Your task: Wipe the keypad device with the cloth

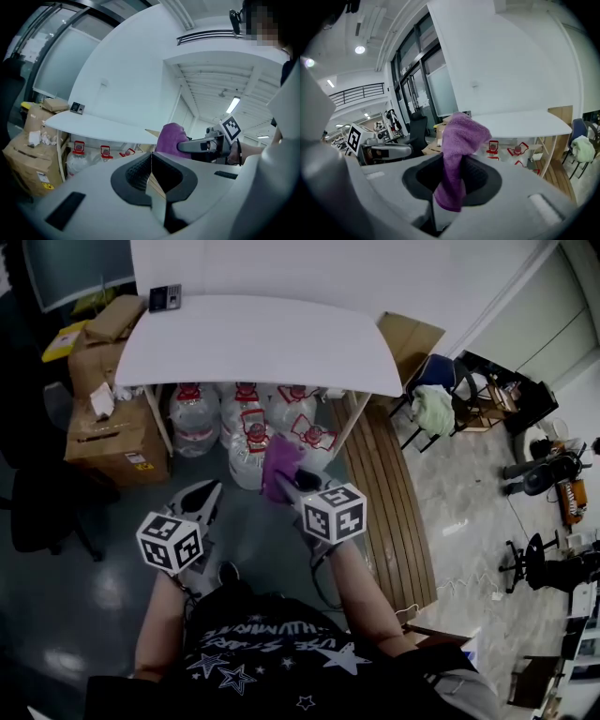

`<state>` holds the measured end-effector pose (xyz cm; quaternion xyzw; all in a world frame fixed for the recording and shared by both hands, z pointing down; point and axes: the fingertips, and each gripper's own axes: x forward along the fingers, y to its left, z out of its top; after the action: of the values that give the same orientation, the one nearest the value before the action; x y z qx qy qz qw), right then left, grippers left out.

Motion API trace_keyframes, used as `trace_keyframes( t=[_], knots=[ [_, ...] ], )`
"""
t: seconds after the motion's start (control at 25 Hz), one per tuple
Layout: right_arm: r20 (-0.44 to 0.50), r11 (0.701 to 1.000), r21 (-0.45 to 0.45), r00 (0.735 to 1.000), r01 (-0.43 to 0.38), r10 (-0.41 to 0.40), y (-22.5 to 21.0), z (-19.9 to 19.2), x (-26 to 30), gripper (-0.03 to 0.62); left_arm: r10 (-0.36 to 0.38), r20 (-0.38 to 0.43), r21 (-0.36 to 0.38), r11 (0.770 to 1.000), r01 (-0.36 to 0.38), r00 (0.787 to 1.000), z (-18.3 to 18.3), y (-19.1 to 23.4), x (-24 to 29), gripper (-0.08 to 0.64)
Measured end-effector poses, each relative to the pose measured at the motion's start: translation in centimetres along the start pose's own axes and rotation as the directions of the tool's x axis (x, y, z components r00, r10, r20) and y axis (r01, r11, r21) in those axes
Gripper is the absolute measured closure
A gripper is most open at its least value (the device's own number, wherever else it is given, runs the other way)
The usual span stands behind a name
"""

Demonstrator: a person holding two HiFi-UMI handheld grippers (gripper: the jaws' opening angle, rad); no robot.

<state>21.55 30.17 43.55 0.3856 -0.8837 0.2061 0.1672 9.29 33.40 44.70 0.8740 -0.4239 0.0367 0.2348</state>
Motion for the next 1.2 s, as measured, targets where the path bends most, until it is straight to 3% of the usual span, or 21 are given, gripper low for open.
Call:
trace_keyframes(
  t=[0.36,0.72,1.2],
  knots=[
    [0.047,0.998,0.034,0.998,0.044,-0.046,1.1,2.9,6.7,0.495,0.003,0.006,-0.028,1.000,-0.003,1.000,2.3,8.4,-0.9,0.551],
    [-0.008,0.997,0.037,0.997,0.074,-0.074,0.4,3.0,10.1,0.495,0.005,-0.006,-0.061,0.998,-0.006,1.000,2.8,12.2,-0.1,0.551],
    [0.010,0.999,0.048,1.000,-0.021,0.020,-4.4,6.6,17.7,0.495,0.097,-0.019,-0.043,0.994,-0.098,0.995,5.3,17.0,4.2,0.551]
  ],
)
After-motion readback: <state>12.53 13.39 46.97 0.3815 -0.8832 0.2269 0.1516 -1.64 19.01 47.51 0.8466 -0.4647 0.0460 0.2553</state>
